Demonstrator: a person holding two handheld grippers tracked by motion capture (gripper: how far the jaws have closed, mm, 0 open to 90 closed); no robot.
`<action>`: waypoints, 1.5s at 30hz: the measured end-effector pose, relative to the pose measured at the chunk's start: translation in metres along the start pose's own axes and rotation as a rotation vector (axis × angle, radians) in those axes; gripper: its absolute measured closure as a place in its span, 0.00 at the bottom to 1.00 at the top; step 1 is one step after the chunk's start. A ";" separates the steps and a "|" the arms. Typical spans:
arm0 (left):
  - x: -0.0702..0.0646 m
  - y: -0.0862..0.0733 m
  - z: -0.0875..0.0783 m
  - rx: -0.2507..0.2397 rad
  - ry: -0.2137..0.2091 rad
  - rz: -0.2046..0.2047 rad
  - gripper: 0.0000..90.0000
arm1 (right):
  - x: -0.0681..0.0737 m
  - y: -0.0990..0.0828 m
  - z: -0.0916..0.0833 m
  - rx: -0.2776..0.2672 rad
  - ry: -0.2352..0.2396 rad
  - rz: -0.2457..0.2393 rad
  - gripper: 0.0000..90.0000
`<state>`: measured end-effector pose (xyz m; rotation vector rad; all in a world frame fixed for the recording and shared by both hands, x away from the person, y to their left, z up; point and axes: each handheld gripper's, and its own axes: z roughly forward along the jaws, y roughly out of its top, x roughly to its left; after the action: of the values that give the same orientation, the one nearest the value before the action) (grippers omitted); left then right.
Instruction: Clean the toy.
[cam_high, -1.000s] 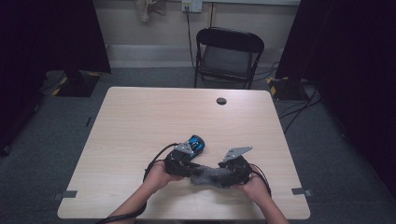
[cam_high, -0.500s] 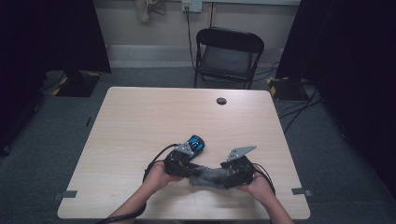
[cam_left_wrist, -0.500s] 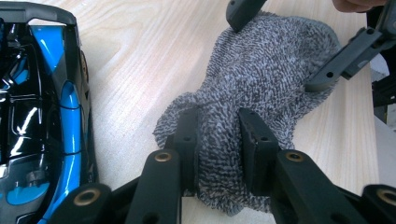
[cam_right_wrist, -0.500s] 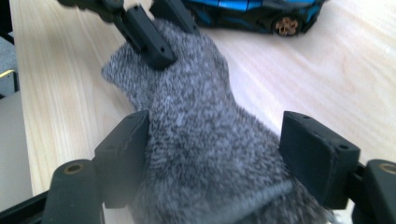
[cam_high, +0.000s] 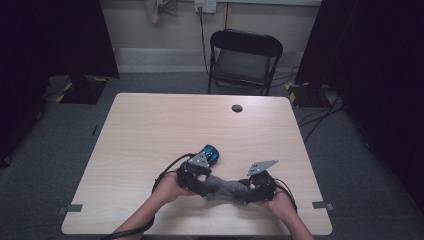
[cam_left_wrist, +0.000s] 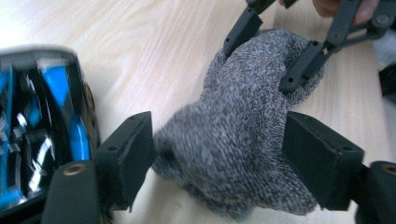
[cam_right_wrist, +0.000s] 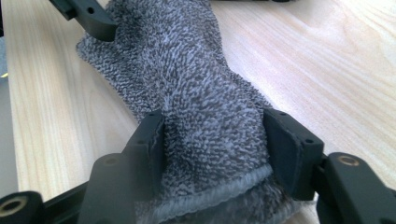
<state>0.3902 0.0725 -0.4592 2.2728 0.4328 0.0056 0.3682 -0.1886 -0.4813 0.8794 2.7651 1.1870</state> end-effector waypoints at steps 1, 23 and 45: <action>0.000 0.000 0.000 0.000 0.000 0.000 0.26 | 0.000 0.000 0.000 0.000 0.000 0.000 0.48; -0.009 0.004 0.047 0.105 -0.034 0.105 0.38 | -0.002 -0.001 0.003 -0.016 0.016 -0.011 0.45; 0.007 -0.012 -0.033 -0.009 0.108 -0.136 0.74 | -0.012 0.067 -0.022 -0.135 -0.071 -0.041 0.20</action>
<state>0.3880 0.1059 -0.4467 2.2368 0.6423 0.0607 0.4068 -0.1723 -0.4228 0.8304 2.5990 1.2917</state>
